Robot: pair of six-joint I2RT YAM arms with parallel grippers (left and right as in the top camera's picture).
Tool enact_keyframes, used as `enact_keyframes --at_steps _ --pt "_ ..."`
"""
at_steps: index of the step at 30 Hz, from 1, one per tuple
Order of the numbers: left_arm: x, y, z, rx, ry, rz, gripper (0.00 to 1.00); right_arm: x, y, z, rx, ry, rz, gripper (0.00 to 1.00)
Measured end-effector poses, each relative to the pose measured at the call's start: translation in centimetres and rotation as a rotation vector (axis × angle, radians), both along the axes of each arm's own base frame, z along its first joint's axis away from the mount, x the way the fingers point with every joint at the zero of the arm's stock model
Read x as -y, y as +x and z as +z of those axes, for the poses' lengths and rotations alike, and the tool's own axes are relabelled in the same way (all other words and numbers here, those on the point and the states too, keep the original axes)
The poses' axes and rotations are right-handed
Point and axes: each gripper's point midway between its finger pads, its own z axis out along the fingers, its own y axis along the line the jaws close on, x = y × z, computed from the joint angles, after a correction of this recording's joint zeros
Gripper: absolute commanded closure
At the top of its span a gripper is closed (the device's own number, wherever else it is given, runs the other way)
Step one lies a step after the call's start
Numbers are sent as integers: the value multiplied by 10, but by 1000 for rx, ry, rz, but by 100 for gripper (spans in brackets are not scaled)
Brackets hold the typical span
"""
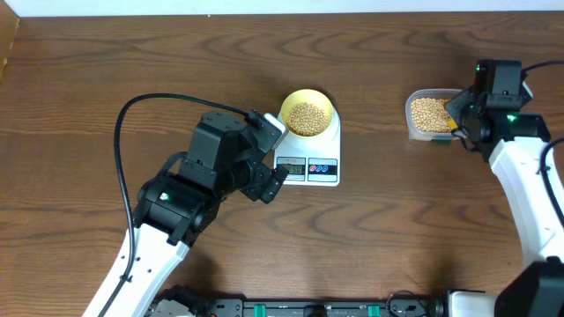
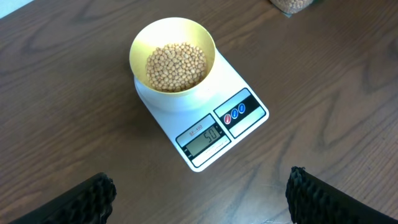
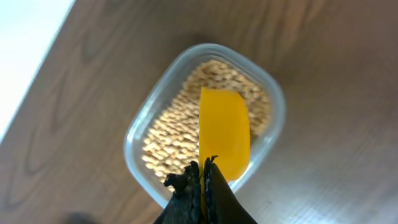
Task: Scoop item into bowl and weigh 50g on scale
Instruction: 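Lower the yellow scoop into the chickpea tub with the right gripper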
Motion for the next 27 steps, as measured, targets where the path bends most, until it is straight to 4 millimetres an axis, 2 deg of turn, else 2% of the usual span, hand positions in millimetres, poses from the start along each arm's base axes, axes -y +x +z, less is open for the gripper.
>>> enact_keyframes --at_steps 6,16,27 --pt "0 0 0 0 0 0 10 -2 9 -2 22 17 -5 99" --pt "0 0 0 0 0 0 10 -3 11 -20 -23 25 -3 99" --pt "0 0 0 0 0 0 10 -7 -1 -35 -100 38 7 99"
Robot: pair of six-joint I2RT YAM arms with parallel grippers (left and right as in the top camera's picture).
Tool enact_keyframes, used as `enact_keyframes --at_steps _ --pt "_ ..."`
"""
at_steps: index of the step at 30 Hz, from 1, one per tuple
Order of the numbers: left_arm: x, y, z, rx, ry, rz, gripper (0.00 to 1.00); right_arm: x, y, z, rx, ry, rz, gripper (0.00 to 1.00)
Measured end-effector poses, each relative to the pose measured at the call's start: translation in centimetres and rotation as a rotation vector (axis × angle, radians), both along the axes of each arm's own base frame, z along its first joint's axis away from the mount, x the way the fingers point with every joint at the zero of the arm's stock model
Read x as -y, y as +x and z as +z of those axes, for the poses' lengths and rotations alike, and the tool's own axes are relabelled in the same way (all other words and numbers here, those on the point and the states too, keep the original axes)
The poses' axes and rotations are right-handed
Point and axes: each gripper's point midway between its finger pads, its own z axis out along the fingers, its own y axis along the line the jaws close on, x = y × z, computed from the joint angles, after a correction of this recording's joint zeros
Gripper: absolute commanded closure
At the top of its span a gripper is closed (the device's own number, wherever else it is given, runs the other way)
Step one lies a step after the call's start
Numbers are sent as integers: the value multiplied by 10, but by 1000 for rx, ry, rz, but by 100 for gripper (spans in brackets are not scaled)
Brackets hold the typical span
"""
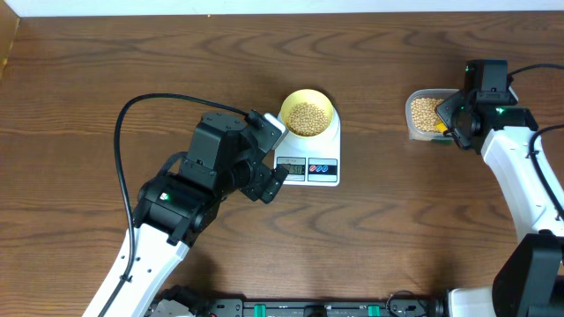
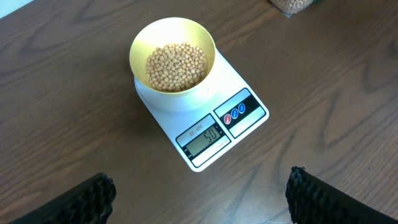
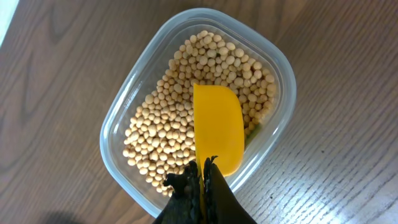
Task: Scoop item into bowl and weigh 50g on scale
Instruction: 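Lower the yellow scoop into the chickpea tub with the right gripper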
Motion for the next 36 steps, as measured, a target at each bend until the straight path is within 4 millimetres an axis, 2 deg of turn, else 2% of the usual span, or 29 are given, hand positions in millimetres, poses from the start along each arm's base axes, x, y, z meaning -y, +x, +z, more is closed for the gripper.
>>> enact_keyframes --at_steps 6,12,25,26,31,36 --pt "0 0 0 0 0 0 10 0 -1 0 -3 0 0 99" --pt "0 0 0 0 0 0 10 0 -2 -1 -10 3 -3 89" --pt "0 0 0 0 0 0 10 0 -3 -2 -15 3 -3 82" --pt "0 0 0 0 0 0 10 0 -4 -2 -17 3 -3 80" --pt "0 0 0 0 0 0 10 -2 -8 -4 -34 13 -4 56" --pt "0 0 0 0 0 0 10 -5 -10 -6 -46 33 2 39"
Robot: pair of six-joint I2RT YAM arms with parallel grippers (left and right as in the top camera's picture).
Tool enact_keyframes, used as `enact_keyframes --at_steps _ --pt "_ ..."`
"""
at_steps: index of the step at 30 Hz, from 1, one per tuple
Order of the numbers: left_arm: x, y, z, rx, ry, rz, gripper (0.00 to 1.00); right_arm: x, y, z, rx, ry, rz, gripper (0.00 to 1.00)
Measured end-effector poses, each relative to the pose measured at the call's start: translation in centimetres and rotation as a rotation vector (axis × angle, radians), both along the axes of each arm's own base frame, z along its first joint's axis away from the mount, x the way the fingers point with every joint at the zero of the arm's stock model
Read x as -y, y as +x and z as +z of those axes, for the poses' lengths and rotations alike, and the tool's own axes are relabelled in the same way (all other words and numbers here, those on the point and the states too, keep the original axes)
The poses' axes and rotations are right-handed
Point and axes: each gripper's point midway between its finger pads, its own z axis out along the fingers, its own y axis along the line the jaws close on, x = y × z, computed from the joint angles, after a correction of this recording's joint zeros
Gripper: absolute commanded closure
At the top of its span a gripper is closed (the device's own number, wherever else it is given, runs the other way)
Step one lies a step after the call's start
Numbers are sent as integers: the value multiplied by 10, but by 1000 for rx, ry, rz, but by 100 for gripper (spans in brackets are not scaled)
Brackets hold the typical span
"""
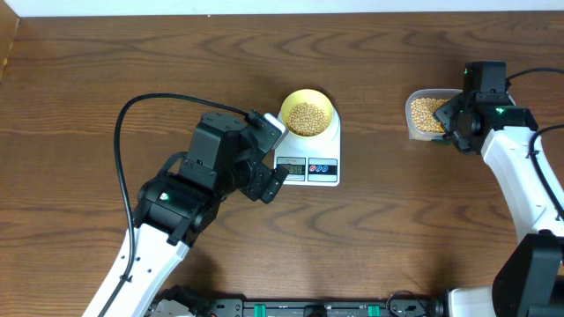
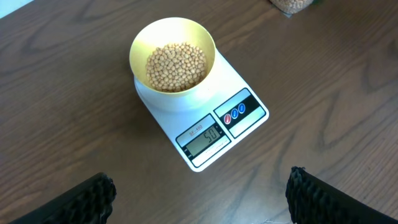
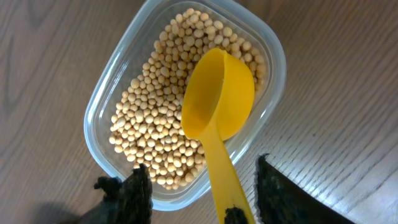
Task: Scoop item into bowl and weigh 50g on scale
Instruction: 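Lower the yellow scoop into the chickpea tub with the right gripper, then open the right gripper to release the scoop handle in the tub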
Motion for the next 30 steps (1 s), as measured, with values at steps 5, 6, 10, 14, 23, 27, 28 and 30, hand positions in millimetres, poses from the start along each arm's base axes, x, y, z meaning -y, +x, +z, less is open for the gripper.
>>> enact_keyframes --at_steps 5,6,10,14,23,27,28,30 --pt "0 0 0 0 0 0 10 -4 0 -1 -3 18 19 16" --pt "0 0 0 0 0 0 10 -6 0 -1 -2 24 26 7" --pt "0 0 0 0 0 0 10 -11 1 -1 -1 40 66 1" --pt "0 0 0 0 0 0 10 -15 1 -1 -1 53 85 1" --pt "0 0 0 0 0 0 10 -22 9 3 31 63 155 1" --pt "0 0 0 0 0 0 10 -26 10 4 37 56 216 1" --pt "0 0 0 0 0 0 10 -27 11 4 37 53 235 1" --pt "0 0 0 0 0 0 10 -30 10 7 43 45 283 1"
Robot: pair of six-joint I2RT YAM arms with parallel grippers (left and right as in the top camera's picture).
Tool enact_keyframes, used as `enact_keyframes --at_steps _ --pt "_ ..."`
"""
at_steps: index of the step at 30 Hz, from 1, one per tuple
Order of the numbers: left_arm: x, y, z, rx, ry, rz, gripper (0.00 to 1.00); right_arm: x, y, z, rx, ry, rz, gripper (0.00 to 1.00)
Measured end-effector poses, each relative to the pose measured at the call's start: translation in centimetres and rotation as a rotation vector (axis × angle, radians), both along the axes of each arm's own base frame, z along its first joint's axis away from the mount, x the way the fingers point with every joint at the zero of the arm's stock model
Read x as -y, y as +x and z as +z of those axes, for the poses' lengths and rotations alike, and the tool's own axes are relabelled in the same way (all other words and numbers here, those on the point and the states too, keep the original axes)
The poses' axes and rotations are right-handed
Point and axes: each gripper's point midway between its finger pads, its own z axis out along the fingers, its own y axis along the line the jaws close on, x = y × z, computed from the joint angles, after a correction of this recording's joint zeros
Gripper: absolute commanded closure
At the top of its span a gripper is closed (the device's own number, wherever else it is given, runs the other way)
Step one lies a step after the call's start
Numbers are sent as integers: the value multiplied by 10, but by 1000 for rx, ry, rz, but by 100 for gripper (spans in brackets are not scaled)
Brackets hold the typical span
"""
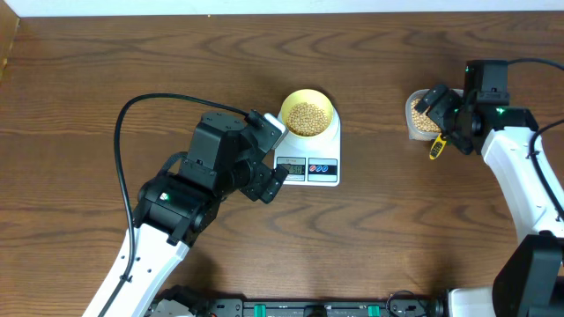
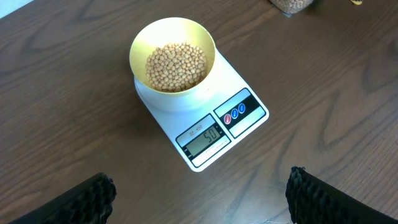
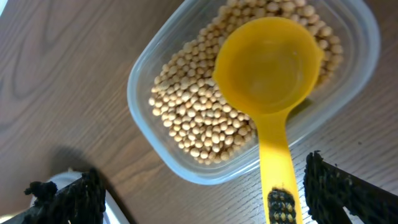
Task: Scoop item into bowl and weigh 50g on scale
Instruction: 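Open the right gripper to release the scoop handle in the tub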
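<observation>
A yellow bowl point(image 2: 172, 56) of soybeans stands on the white scale point(image 2: 239, 112), whose display point(image 2: 205, 135) reads 50. My left gripper point(image 2: 200, 196) hangs open in front of the scale, holding nothing. At the right a clear container point(image 3: 140, 118) holds soybeans. The empty yellow scoop point(image 3: 267, 56) lies in it, cup on the beans and handle point(image 1: 436, 148) out over the rim. My right gripper point(image 3: 202, 193) is open wide above the handle, its fingers standing apart from it on both sides.
Brown wooden table point(image 1: 106, 62) all around. The scale with the bowl point(image 1: 307, 115) is mid-table and the container point(image 1: 421, 114) about a hand's width to its right. A black cable point(image 1: 123, 150) loops beside the left arm.
My right gripper has opened wider and shifted over the container. The scoop lies loose with its handle showing past the rim. Left arm, bowl and scale reading are unchanged.
My right gripper was shut on the scoop above the bean container, then lower over the beans, still shut. Then it was open with the scoop resting in the container, and now stands wider apart from it. The scale read 50 throughout and the left arm stayed still.
</observation>
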Motion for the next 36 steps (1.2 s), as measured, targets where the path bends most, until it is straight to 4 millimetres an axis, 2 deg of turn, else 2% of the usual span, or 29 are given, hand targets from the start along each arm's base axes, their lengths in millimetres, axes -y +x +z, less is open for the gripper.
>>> enact_keyframes --at_steps 7,13,19,36 --pt "0 0 0 0 0 0 10 -5 -10 25 50 -72 169 1" --pt "0 0 0 0 0 0 10 -5 -40 48 50 -170 323 1" --pt "0 0 0 0 0 0 10 10 -63 50 -21 -274 344 1" --pt "0 0 0 0 0 0 10 18 -65 49 -40 -327 343 1"
